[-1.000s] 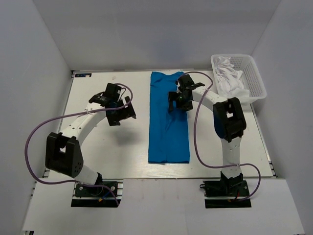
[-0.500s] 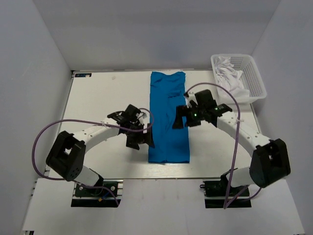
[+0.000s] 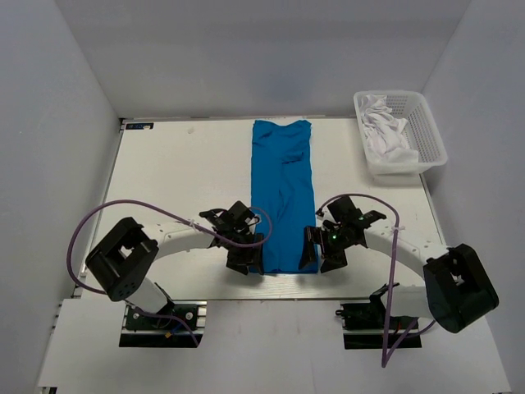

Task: Fold and stack the t-shirts
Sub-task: Grab the bottom of the folded rectangular tshirt with both arms

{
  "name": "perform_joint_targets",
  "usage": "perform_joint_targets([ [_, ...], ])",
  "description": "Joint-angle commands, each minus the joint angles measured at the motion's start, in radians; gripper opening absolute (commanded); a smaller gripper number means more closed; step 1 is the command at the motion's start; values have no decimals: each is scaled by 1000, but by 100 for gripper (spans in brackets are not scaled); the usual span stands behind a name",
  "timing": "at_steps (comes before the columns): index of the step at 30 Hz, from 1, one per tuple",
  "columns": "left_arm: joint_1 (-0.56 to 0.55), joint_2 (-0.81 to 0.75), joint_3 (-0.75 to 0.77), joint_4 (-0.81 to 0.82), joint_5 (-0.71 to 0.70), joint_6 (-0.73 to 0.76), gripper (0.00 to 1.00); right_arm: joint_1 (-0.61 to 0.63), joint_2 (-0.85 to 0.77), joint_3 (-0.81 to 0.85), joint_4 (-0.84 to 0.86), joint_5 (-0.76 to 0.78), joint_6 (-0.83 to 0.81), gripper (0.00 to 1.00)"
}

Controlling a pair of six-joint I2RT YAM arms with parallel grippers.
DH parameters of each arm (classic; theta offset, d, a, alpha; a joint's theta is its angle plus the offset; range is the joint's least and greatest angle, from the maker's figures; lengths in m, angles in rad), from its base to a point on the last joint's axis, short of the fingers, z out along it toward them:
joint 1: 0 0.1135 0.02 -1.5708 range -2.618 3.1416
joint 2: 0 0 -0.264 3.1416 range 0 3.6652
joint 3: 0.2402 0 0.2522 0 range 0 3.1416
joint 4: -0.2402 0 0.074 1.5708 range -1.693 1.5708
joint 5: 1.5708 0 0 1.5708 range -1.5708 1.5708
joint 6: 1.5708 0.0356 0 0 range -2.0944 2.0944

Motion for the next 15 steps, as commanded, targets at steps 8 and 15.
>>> perform_joint_targets([
  [8,-41,32,23,27,-62,-5,49,-2,36,-49,110,38,103,69],
  [15,-41,80,58,25,-83,15,18,1,62,-66,139,46,108,23],
])
